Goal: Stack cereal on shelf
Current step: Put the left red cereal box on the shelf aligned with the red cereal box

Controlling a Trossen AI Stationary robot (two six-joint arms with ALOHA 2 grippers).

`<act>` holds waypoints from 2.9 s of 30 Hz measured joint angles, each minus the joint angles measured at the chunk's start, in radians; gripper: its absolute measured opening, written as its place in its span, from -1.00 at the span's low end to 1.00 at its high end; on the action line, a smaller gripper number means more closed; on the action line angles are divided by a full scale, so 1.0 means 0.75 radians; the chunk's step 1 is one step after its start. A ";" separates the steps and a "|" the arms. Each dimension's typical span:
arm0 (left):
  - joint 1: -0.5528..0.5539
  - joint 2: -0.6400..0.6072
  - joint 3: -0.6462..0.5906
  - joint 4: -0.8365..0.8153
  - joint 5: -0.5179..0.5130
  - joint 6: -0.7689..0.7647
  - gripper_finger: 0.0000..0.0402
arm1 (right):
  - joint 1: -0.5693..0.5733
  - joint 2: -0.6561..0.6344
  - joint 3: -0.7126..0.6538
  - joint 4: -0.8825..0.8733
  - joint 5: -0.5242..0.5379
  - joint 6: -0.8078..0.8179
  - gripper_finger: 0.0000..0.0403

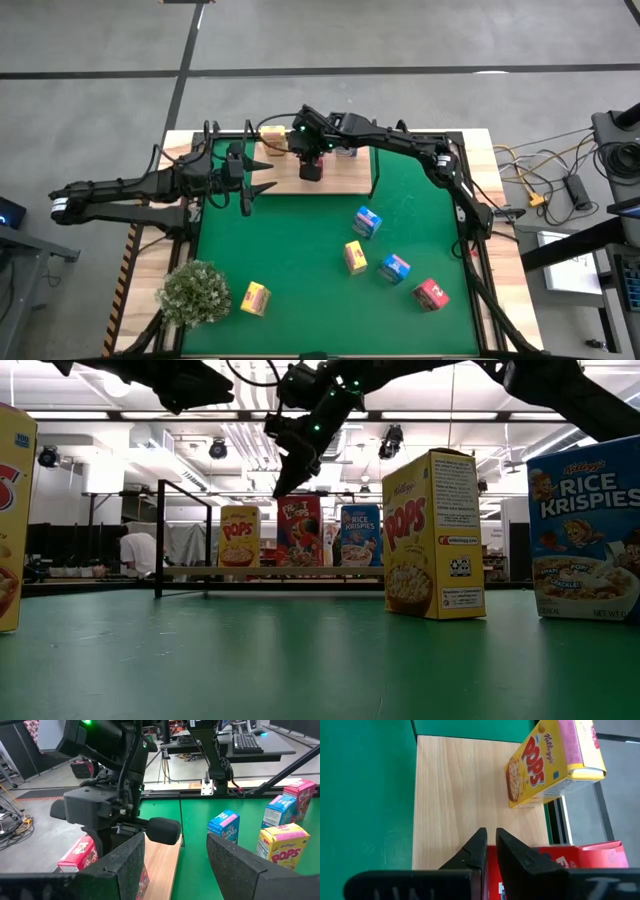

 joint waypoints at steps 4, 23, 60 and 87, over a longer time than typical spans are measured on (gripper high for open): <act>0.000 0.000 0.000 0.001 -0.001 0.000 -0.02 | 0.001 -0.001 0.004 0.002 0.001 0.000 -0.84; 0.000 0.006 0.000 0.001 -0.001 -0.023 -0.02 | 0.149 -0.126 0.135 -0.401 -0.028 0.265 -0.84; -0.061 0.366 -0.005 0.006 -0.074 -0.190 -0.02 | 0.340 -0.554 -0.840 0.282 0.301 0.235 -0.84; -0.061 0.399 -0.005 0.075 -0.075 -0.190 -0.02 | 0.083 -0.623 -1.376 1.181 0.301 0.281 -0.84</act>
